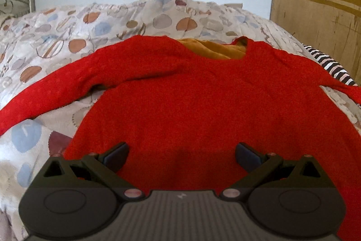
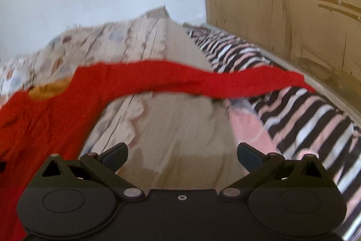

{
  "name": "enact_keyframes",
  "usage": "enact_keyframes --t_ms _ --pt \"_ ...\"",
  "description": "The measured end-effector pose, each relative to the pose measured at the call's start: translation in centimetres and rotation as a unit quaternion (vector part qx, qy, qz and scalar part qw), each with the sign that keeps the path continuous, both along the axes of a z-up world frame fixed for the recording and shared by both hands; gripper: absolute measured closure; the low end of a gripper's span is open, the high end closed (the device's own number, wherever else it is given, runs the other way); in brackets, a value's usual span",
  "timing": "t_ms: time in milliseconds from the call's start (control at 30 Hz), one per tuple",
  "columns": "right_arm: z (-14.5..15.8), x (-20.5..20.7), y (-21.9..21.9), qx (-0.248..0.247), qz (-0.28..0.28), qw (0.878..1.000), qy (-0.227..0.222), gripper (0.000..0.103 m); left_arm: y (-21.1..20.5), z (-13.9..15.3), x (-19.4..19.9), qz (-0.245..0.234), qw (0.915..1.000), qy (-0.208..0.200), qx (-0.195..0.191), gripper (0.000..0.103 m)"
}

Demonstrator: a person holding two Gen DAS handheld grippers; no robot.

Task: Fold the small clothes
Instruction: 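Grasp the sleeve cuff with the right gripper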

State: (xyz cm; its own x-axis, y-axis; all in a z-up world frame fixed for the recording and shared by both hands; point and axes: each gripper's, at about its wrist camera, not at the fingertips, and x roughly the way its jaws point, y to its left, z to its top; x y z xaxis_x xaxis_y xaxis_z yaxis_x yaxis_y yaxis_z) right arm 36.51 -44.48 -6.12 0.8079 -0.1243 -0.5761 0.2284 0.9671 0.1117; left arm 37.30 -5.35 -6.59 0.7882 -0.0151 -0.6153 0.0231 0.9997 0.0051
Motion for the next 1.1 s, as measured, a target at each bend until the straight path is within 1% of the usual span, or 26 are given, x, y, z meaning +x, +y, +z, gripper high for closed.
enact_keyframes --t_ms 67,133,200,300,400,433,567,633,700,767,800,867,900,967,1000,1100 --pt "0.2 0.9 -1.9 0.012 -0.024 1.000 -0.009 0.000 -0.3 -0.6 -0.7 -0.003 0.9997 -0.022 0.011 0.001" --pt "0.5 1.6 -3.9 0.024 -0.040 0.998 -0.032 0.000 -0.4 -1.1 -1.3 0.000 0.9992 -0.038 0.014 0.001" --pt "0.8 2.6 -6.2 0.046 -0.069 0.996 -0.042 0.000 -0.4 -1.3 -1.3 0.001 0.9990 -0.044 0.012 0.001" --pt "0.8 4.3 -9.7 0.104 -0.109 0.988 -0.045 0.001 -0.3 -1.5 -1.3 0.001 0.9988 -0.048 0.007 0.001" --pt "0.7 6.0 -12.2 0.121 -0.145 0.981 -0.047 0.003 -0.3 -1.6 -1.3 0.001 0.9987 -0.050 0.007 0.001" --pt "0.6 6.6 -13.1 0.124 -0.165 0.977 -0.046 0.005 -0.3 -1.6 -1.3 0.000 0.9987 -0.050 0.007 0.001" --pt "-0.1 8.5 -16.1 0.138 -0.228 0.963 -0.038 0.017 -0.1 -1.7 -1.3 0.000 0.9986 -0.052 0.001 0.001" --pt "-0.6 9.2 -17.3 0.140 -0.252 0.957 -0.032 0.023 -0.1 -1.8 -1.4 0.000 0.9986 -0.053 0.001 0.001" --pt "-1.0 9.4 -18.3 0.148 -0.266 0.952 -0.037 0.027 -0.2 -1.8 -1.4 0.001 0.9985 -0.054 0.002 0.000" --pt "-1.6 9.7 -19.3 0.161 -0.283 0.945 -0.039 0.038 -0.2 -1.8 -1.4 0.001 0.9985 -0.055 0.004 0.000" --pt "-1.9 9.8 -19.7 0.167 -0.292 0.941 -0.041 0.042 -0.3 -1.8 -1.4 0.001 0.9985 -0.054 0.004 0.000" --pt "-2.3 9.9 -20.0 0.173 -0.306 0.935 -0.043 0.059 -0.3 -1.8 -1.4 0.002 0.9985 -0.054 0.005 0.000" --pt "-2.5 9.8 -20.1 0.174 -0.312 0.933 -0.047 0.063 -0.3 -1.8 -1.4 0.002 0.9985 -0.054 0.006 0.000" --pt "-2.8 9.5 -20.2 0.181 -0.317 0.929 -0.060 0.074 -0.3 -1.8 -1.4 0.002 0.9985 -0.054 0.005 0.000" --pt "-2.9 9.4 -20.3 0.181 -0.317 0.929 -0.063 0.076 -0.3 -1.8 -1.4 0.002 0.9985 -0.054 0.005 0.000" --pt "-2.8 9.3 -20.1 0.171 -0.308 0.933 -0.074 0.086 -0.3 -1.8 -1.3 0.002 0.9986 -0.053 0.006 0.000"
